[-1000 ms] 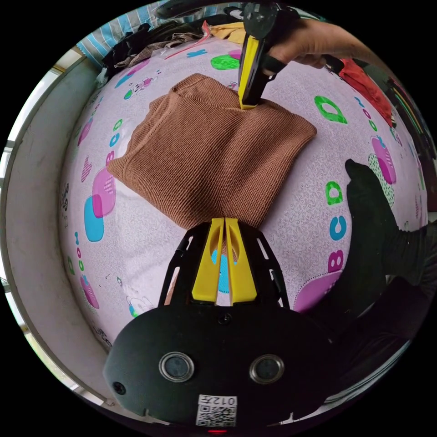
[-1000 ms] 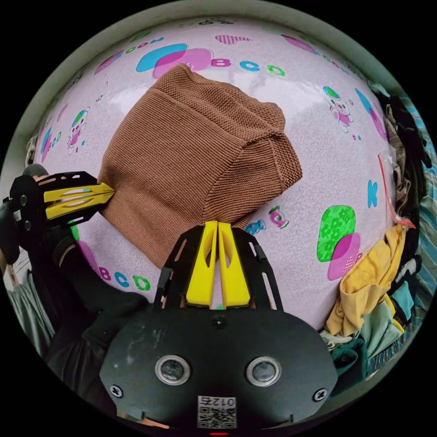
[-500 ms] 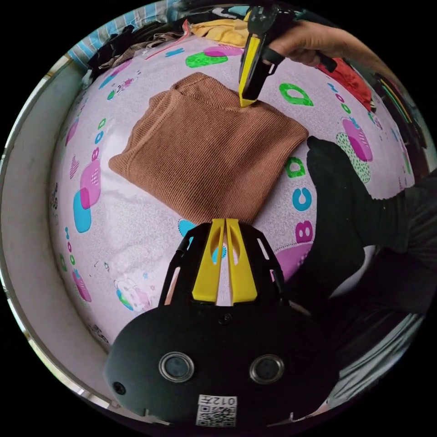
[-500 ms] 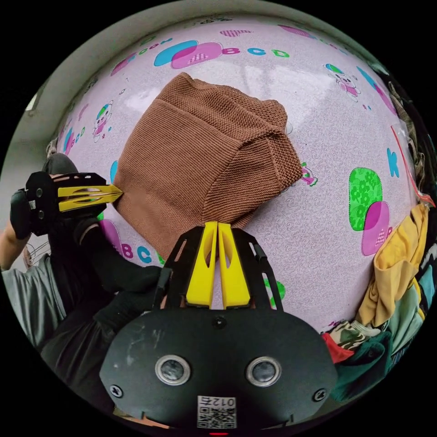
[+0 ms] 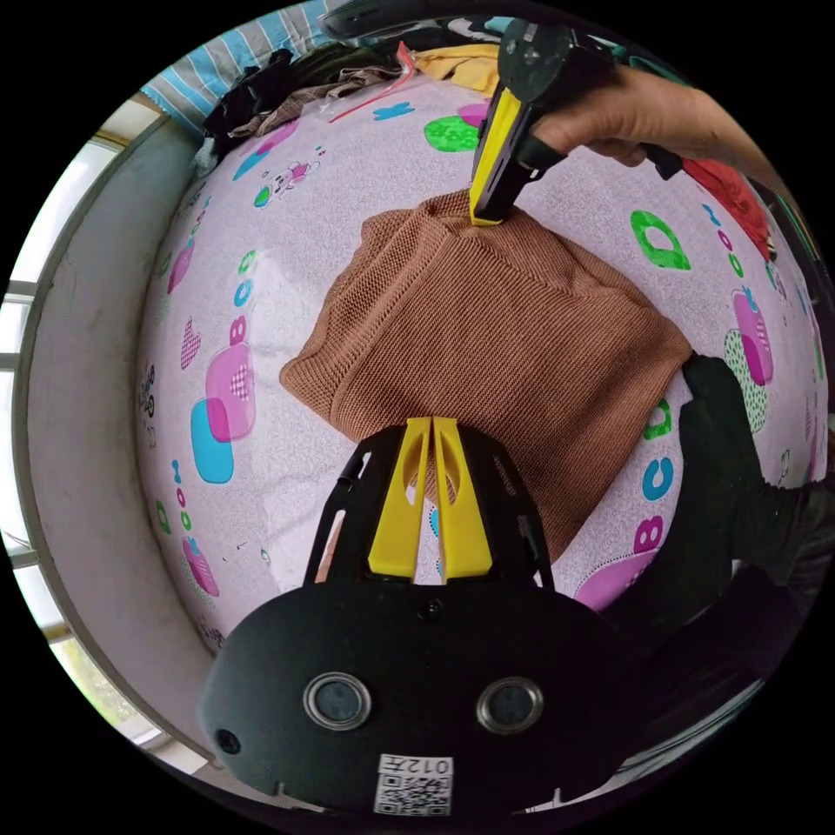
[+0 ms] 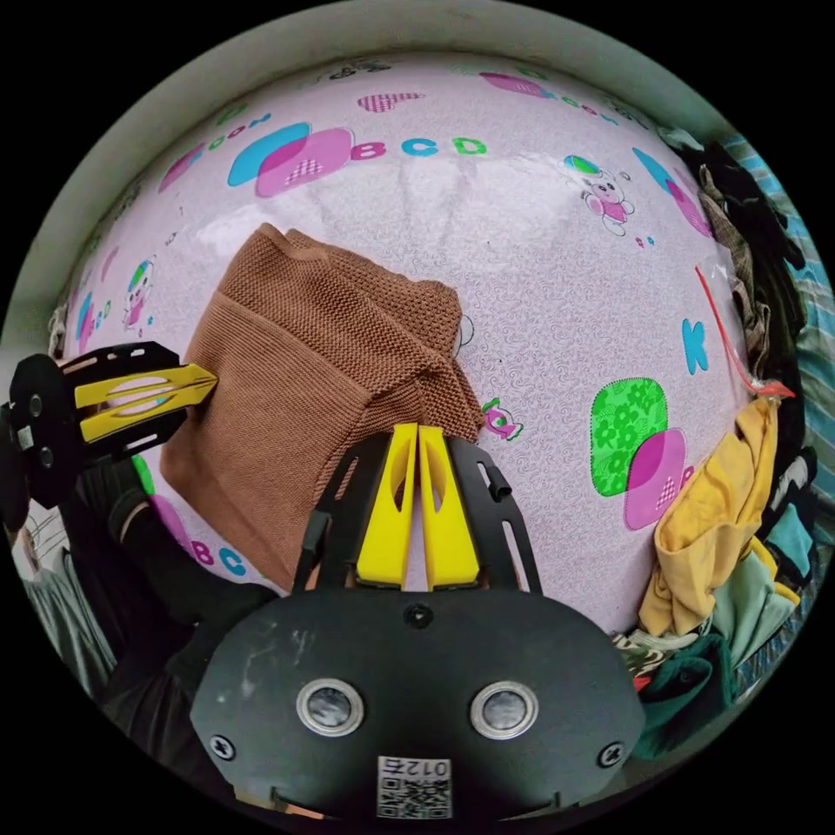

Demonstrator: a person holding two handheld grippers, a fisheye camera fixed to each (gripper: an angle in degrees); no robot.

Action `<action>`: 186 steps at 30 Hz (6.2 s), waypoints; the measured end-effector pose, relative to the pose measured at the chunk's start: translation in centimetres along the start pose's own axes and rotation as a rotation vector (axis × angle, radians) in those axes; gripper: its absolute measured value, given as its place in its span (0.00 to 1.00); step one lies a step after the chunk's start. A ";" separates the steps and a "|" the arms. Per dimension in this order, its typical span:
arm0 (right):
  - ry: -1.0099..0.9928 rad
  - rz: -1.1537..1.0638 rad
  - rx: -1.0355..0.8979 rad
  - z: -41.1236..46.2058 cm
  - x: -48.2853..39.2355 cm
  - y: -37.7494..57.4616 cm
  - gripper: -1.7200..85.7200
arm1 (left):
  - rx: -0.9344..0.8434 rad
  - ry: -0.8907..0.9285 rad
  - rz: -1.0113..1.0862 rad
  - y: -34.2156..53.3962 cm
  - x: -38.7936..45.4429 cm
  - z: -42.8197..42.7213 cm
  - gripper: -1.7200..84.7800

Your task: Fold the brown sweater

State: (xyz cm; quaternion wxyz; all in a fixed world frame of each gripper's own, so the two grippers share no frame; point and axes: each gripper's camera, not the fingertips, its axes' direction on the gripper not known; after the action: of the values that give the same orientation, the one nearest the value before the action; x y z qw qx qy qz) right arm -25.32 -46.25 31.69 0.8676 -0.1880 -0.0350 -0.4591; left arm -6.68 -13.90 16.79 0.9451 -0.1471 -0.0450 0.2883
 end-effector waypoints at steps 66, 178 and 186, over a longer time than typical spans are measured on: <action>-0.257 -0.079 0.017 0.3 2.7 12.6 0.01 | 0.076 0.166 0.179 2.4 0.0 -2.1 0.02; -0.457 0.436 0.155 3.8 22.8 14.9 0.08 | 0.097 0.106 0.215 -11.1 5.9 -2.8 0.02; -0.184 0.295 0.147 3.5 22.7 14.5 0.01 | 0.102 0.112 0.204 -10.9 5.9 -2.7 0.02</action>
State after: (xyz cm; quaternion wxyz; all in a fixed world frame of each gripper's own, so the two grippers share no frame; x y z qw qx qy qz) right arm -0.07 -55.40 36.01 0.9300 -0.1685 -0.1195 -0.3041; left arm 4.49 -19.91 17.49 0.9181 -0.1184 0.0377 0.3763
